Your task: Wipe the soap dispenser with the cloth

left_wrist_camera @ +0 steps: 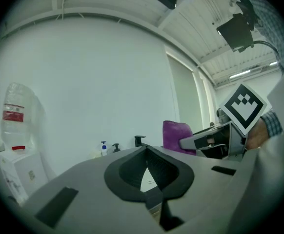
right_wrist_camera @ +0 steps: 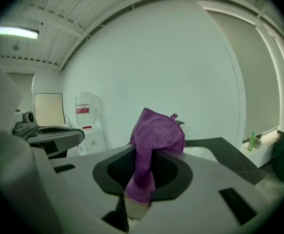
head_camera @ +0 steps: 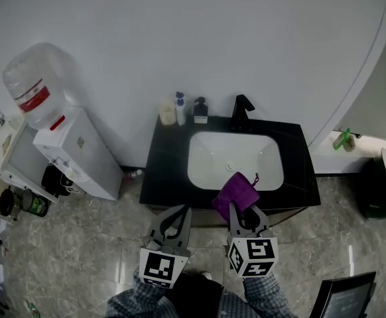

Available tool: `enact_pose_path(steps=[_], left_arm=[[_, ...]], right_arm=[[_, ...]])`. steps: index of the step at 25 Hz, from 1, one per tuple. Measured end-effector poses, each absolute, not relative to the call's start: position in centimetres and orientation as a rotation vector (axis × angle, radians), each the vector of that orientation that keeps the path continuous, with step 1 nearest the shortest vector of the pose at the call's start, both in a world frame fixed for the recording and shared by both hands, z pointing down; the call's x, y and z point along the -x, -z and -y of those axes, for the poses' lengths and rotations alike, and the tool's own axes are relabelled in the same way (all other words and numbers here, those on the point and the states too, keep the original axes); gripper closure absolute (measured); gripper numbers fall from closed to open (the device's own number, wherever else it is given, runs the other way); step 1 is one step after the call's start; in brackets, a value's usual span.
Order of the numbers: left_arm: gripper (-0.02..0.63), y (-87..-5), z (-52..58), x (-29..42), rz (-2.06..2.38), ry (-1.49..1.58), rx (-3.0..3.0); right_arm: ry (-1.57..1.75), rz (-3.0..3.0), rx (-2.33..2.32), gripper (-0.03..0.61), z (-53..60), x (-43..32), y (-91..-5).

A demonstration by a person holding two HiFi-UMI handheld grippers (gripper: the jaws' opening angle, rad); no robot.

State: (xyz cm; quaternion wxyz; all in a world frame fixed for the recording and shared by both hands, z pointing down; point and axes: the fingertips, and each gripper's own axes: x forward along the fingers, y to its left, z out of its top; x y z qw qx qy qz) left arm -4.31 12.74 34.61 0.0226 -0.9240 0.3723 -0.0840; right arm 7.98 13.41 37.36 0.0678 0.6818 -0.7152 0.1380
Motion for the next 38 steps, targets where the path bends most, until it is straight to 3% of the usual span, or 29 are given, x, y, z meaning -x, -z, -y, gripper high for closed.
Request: enact_pose_path(steps=[38], left_arm=[[0.612, -33.1, -10.9, 7.1, -1.136, 0.085, 2.858]], right_arm=[[-0.377, 2.127, -2.038, 0.500, -12.5, -4.6, -37.0]])
